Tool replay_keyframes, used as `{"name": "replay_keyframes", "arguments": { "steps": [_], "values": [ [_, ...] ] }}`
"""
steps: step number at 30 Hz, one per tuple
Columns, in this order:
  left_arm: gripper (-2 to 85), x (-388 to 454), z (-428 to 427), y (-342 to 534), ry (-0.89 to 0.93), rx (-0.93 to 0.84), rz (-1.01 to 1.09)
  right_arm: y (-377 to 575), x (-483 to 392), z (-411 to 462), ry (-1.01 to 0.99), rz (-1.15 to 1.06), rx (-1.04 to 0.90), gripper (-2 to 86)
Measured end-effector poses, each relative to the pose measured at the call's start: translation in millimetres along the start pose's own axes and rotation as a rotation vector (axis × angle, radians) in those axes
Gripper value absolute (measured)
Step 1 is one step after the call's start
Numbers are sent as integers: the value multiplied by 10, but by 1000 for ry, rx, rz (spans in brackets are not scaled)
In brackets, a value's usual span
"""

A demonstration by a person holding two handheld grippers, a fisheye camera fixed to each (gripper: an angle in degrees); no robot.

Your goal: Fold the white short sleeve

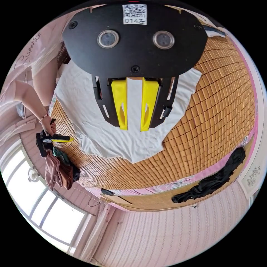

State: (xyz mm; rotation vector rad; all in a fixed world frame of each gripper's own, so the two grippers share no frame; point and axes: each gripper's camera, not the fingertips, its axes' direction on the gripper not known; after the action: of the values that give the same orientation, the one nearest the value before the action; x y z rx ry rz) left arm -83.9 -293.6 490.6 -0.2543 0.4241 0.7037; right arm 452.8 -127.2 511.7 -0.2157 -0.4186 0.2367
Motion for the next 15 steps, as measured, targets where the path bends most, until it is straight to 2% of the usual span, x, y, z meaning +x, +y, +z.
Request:
{"name": "replay_keyframes", "arguments": {
  "steps": [4, 8, 15],
  "values": [
    [74, 568, 382, -496, 98, -11, 86, 122, 117, -156, -81, 1, 26, 65],
    [73, 1000, 776, -971, 164, -41, 132, 101, 151, -153, -66, -19, 7, 72],
    [79, 1714, 1467, -1800, 228, -154, 209, 167, 455, -382, -64, 19, 35, 14]
  ]
}}
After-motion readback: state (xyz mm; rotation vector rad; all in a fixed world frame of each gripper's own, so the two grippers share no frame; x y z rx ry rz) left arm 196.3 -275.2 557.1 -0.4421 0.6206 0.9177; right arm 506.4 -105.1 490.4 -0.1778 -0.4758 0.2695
